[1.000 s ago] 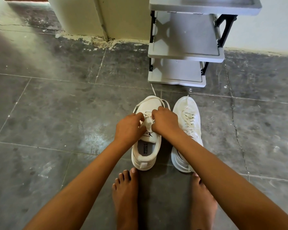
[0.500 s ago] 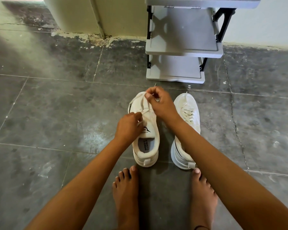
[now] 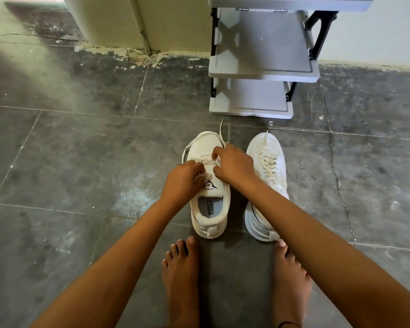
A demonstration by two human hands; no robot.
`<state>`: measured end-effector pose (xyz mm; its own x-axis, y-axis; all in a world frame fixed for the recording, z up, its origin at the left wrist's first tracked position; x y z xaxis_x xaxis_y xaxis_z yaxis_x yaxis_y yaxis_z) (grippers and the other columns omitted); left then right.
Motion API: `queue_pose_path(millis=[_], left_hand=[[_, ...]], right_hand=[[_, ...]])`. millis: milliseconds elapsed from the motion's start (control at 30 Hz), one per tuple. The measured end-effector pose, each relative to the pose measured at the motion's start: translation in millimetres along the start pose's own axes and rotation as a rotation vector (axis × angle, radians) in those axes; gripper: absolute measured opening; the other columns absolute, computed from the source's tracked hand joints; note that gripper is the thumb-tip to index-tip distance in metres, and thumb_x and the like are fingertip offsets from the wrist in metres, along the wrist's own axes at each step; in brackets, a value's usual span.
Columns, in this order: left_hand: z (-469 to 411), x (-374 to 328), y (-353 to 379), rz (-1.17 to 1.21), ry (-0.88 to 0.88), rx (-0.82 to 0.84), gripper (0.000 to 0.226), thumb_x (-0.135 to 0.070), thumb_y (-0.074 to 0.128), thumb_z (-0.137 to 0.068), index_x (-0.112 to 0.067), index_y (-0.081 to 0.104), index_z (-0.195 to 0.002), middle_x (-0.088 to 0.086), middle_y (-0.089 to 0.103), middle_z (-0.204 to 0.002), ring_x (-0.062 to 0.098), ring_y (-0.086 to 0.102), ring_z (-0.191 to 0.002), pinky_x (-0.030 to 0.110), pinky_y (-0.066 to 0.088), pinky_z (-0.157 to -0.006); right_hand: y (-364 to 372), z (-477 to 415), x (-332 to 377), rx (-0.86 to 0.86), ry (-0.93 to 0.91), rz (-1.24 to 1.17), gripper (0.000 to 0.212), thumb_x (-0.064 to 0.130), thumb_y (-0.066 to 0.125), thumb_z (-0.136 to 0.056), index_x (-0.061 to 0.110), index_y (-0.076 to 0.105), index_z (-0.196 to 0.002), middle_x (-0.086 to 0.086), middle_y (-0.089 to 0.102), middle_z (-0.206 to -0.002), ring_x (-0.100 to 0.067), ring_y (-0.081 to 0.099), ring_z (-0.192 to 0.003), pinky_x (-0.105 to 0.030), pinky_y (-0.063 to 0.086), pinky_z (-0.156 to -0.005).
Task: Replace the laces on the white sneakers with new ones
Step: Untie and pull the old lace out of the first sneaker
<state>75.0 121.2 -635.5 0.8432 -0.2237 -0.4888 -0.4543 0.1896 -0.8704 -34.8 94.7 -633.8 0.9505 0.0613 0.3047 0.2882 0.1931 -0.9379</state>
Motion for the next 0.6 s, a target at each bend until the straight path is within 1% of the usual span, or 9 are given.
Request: queue_pose_path(millis=[167,233,267,300,333,400,433,533,600], left_hand=[[0,-4,2,0.0,0.031,-0.008,0.015,-0.014,0.059,-0.086,-0.003,0.065,-0.095,0.012,0.062,-0.092,0.03,0.057,-0.081,0.037,0.045,-0.068],[0,-3,2,-0.008,0.018,-0.018,0.016,-0.016,0.059,-0.086,-0.003,0.064,-0.094,0.012,0.062,-0.092,0.03,0.057,-0.081,0.036,0.046,-0.067],[0,-3,3,-0.017,0.014,-0.017,0.017,-0.017,0.058,-0.087,-0.004,0.064,-0.095,0.012,0.062,-0.092,0.03,0.057,-0.081,0.037,0.046,-0.067],[0,-2,4,-0.031,0.01,-0.017,0.017,-0.019,0.058,-0.088,-0.005,0.064,-0.095,0.011,0.062,-0.092,0.03,0.057,-0.081,0.037,0.046,-0.067],[0,-2,5,-0.044,0.006,-0.019,0.018,-0.021,0.057,-0.088,-0.006,0.064,-0.095,0.01,0.061,-0.092,0.029,0.057,-0.081,0.037,0.046,-0.066],[0,-1,6,-0.056,-0.002,-0.034,0.019,-0.024,0.057,-0.089,-0.007,0.064,-0.094,0.009,0.061,-0.09,0.028,0.057,-0.079,0.035,0.044,-0.064],[0,-2,6,-0.055,-0.004,-0.045,0.019,-0.025,0.057,-0.089,-0.008,0.064,-0.093,0.008,0.061,-0.089,0.027,0.057,-0.078,0.035,0.044,-0.063],[0,-3,5,-0.045,-0.005,-0.052,0.018,-0.025,0.058,-0.089,-0.008,0.065,-0.092,0.008,0.061,-0.089,0.027,0.057,-0.079,0.035,0.045,-0.064],[-1,-4,5,-0.045,0.0,-0.047,0.018,-0.023,0.057,-0.088,-0.008,0.065,-0.092,0.008,0.062,-0.09,0.028,0.057,-0.081,0.035,0.045,-0.065]], right_hand=[[-9,-6,8,-0.062,-0.077,0.154,0.022,0.015,0.057,-0.083,0.018,0.065,-0.103,-0.007,0.06,-0.107,-0.028,0.054,-0.099,-0.029,0.033,-0.069],[-9,-6,10,-0.072,-0.096,0.188,0.02,0.016,0.056,-0.084,0.017,0.066,-0.102,-0.005,0.062,-0.106,-0.027,0.053,-0.101,-0.032,0.035,-0.076],[-10,-5,9,-0.089,-0.084,0.131,0.018,0.018,0.056,-0.086,0.016,0.066,-0.101,-0.004,0.062,-0.106,-0.026,0.052,-0.103,-0.033,0.037,-0.081],[-15,-3,7,-0.112,-0.038,-0.024,0.016,0.019,0.057,-0.087,0.015,0.067,-0.099,-0.003,0.063,-0.106,-0.024,0.052,-0.103,-0.033,0.038,-0.086],[-22,0,6,-0.133,0.013,-0.263,0.013,0.019,0.059,-0.087,0.013,0.067,-0.096,-0.004,0.064,-0.103,-0.022,0.054,-0.1,-0.032,0.04,-0.087],[-34,4,10,-0.17,0.047,-0.796,0.006,0.014,0.063,-0.087,0.009,0.066,-0.088,-0.003,0.065,-0.089,-0.015,0.056,-0.086,-0.021,0.044,-0.079],[-43,6,13,-0.196,0.041,-0.956,0.003,0.011,0.063,-0.087,0.01,0.065,-0.086,0.001,0.064,-0.082,-0.011,0.057,-0.08,-0.017,0.045,-0.074],[-51,7,3,-0.197,0.095,-1.147,0.002,0.01,0.062,-0.089,0.011,0.063,-0.089,0.002,0.063,-0.081,-0.009,0.058,-0.077,-0.02,0.049,-0.074],[-47,2,-10,-0.159,0.122,-0.982,0.011,0.013,0.063,-0.088,0.008,0.064,-0.097,0.0,0.062,-0.089,-0.014,0.057,-0.085,-0.03,0.049,-0.083]])
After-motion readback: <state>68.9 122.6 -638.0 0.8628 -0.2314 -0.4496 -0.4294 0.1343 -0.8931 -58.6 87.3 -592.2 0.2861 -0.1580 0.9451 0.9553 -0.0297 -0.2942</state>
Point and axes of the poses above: each hand's wrist, its own z-axis away from the middle knuckle, its own y-axis out of the palm, x = y × z, the point moved 9 cm from there along -z, towards the middle knuckle
